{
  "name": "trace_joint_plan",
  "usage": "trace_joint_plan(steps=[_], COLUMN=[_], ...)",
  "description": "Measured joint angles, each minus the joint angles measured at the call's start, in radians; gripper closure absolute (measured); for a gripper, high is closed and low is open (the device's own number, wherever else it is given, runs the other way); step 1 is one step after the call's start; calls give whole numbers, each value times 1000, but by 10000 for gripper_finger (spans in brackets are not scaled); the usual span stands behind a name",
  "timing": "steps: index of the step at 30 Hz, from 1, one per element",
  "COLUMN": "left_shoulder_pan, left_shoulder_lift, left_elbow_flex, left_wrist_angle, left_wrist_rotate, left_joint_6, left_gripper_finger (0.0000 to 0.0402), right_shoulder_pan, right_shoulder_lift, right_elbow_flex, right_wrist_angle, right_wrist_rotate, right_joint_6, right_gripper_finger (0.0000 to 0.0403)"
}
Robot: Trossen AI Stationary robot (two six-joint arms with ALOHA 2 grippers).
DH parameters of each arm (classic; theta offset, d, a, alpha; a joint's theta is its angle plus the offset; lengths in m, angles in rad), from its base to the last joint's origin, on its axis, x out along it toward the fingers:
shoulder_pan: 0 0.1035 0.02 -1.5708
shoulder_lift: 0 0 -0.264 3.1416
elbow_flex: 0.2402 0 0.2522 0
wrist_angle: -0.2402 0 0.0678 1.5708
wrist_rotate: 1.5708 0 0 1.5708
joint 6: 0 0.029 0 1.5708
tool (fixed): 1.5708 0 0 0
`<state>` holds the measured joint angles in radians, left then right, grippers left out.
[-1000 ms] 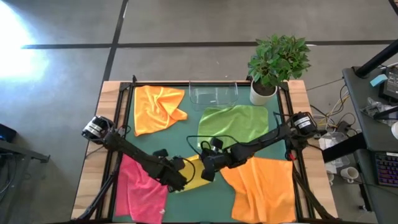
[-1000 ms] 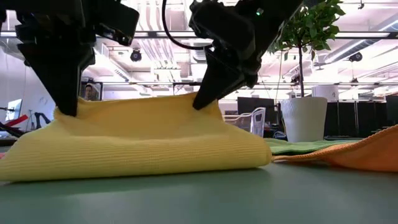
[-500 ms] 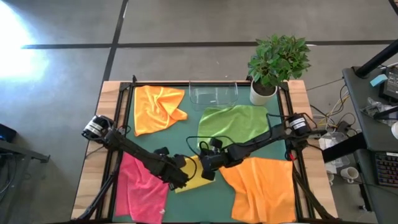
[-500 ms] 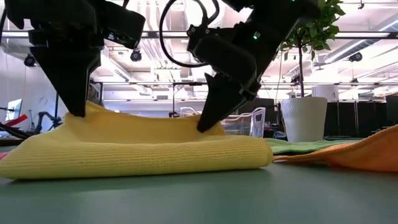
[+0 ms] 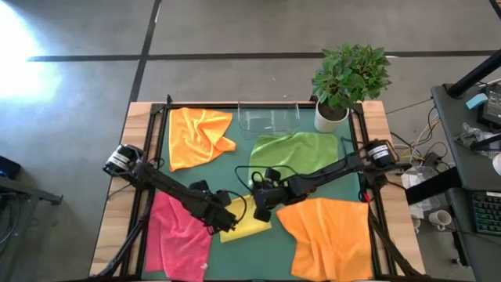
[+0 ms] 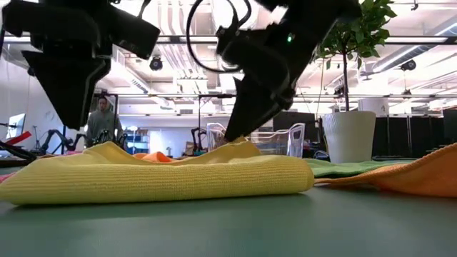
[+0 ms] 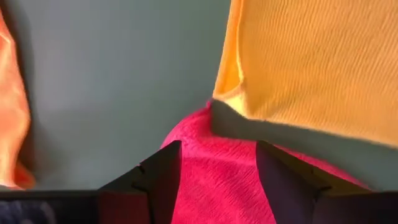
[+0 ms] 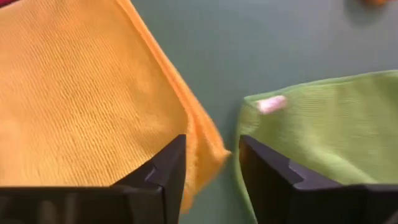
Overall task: Fold microfiber towels
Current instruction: Fold the yellow towel, then put the folded yellow towel into the transparent bin
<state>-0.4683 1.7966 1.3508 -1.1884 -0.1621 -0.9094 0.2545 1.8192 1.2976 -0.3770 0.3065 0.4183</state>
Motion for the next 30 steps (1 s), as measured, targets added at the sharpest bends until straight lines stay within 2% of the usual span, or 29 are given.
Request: trace_joint_plan(steps=[7, 13, 18, 23, 30], left_shoulder_pan=[-82, -210, -275, -285, -285], left_shoulder_lift=[-6, -6, 21, 86, 151], left_elbow_flex=[63, 47, 19, 18, 26], left_wrist_angle=[33, 284, 403, 431, 448], left_wrist_rotate=[18, -50, -147, -158, -167], left_joint_6=[85, 85, 84, 85, 85], left_gripper_finger=[210, 210, 210, 210, 210], right_shoulder_pan=[9, 78, 163, 232, 265], right_shoulder_lift=[-157, -274, -306, -282, -191], right_elbow_flex=[0, -71, -195, -274, -268], right_wrist_angle=[-212, -255, -77, 150, 204], right_wrist_rotate=[-32, -132, -126, -149, -156], right_joint_6=[-74, -81, -83, -158, -287], right_gripper_finger=[239, 244, 247, 237, 227])
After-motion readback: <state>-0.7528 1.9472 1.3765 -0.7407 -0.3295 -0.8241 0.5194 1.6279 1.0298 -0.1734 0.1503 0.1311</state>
